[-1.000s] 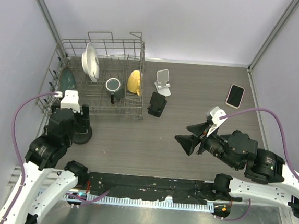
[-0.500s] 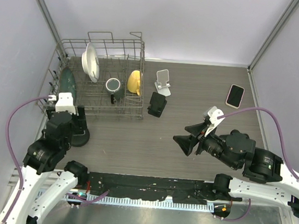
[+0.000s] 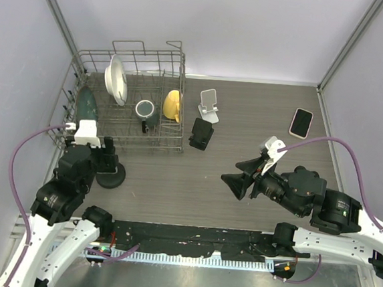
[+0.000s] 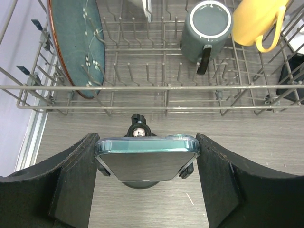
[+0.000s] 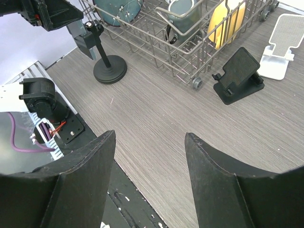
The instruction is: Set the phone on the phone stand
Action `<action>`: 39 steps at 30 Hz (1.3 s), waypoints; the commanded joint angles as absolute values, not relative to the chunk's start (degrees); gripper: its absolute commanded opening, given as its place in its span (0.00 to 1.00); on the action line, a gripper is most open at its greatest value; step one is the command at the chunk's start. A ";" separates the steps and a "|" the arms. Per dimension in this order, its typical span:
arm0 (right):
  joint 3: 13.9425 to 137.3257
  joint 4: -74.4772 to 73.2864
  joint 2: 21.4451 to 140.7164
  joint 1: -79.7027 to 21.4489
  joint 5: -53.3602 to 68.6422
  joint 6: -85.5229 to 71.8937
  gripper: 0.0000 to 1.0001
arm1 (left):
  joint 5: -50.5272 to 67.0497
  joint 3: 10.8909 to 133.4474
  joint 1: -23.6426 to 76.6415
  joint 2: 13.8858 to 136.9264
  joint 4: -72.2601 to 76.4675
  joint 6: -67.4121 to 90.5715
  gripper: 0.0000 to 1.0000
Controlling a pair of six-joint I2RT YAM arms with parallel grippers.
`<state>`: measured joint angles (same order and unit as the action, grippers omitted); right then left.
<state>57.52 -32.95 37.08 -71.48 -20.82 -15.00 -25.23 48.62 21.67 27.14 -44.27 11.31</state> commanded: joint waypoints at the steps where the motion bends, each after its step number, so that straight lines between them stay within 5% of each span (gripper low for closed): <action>1: 57.92 -30.41 36.30 -71.37 -20.83 -15.21 0.65 | -25.75 47.91 21.53 25.93 -31.56 8.27 0.01; 17: 57.48 -29.97 36.65 -71.45 -20.83 -14.50 0.65 | -25.22 43.86 21.45 23.02 -24.69 5.10 0.01; 18: 57.39 -29.97 36.56 -71.37 -20.74 -14.50 0.65 | -25.49 43.51 21.45 22.77 -24.87 5.36 0.05; 19: 57.31 -30.06 36.56 -71.37 -20.66 -14.59 0.65 | -26.27 43.33 21.45 22.59 -24.96 5.80 0.20; 22: 57.04 -30.06 36.30 -71.37 -20.83 -14.59 0.65 | -31.02 43.07 21.53 21.36 -26.01 7.81 0.46; 27: 57.22 -29.71 36.21 -71.37 -20.66 -14.50 0.65 | -33.13 43.15 21.45 19.60 -27.51 9.14 0.70; 30: 57.48 -29.88 36.56 -71.37 -20.22 -14.68 0.65 | -33.22 43.85 21.45 20.04 -28.30 9.67 0.98; 39: 58.62 -30.06 37.61 -71.37 -19.86 -14.85 0.64 | -32.70 47.54 21.45 21.71 -29.79 10.19 1.00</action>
